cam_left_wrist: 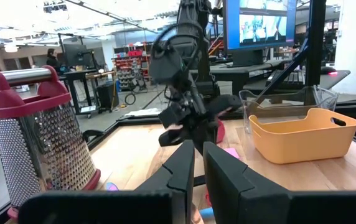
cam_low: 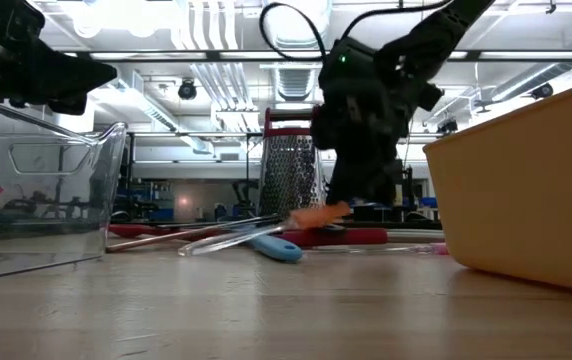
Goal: Pick & Place Kitchen Items
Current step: Put the orange spatula into the yellow bin
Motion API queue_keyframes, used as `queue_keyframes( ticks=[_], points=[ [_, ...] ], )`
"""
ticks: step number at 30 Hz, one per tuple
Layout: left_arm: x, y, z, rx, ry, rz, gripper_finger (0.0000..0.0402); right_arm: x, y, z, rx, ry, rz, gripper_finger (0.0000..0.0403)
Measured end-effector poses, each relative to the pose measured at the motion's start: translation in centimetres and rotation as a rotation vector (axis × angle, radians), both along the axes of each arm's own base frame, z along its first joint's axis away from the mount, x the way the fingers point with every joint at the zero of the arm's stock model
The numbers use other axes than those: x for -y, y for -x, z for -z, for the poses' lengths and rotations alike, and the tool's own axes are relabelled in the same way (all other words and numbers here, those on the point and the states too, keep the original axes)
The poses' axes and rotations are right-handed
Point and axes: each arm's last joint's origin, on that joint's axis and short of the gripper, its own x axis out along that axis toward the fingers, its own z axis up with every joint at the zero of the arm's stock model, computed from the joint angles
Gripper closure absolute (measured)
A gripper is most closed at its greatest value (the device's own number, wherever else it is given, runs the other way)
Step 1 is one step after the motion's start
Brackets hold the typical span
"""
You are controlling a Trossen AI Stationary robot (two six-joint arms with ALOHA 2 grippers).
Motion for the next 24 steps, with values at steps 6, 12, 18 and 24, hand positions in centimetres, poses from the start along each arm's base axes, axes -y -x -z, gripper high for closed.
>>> queue_keyframes(
  ticks=[6,12,18,24],
  points=[
    [0.0,0.0,0.0,0.0,0.0,0.0,0.036,-0.3,0.9,-2.9,0.055,0.012,-0.009,0.0394],
    [0.0,0.0,0.0,0.0,0.0,0.0,0.036,-1.0,2.1,-6.5,0.17,0.046,-0.035,0.0394],
    [0.0,0.0,0.0,0.0,0.0,0.0,0.036,-2.2,4.6,-9.3,0.174,0.07,-0.101,0.0395],
    [0.0,0.0,0.0,0.0,0.0,0.001,0.036,-3.8,7.6,-11.7,0.164,0.052,-0.165,0.0395]
  ],
)
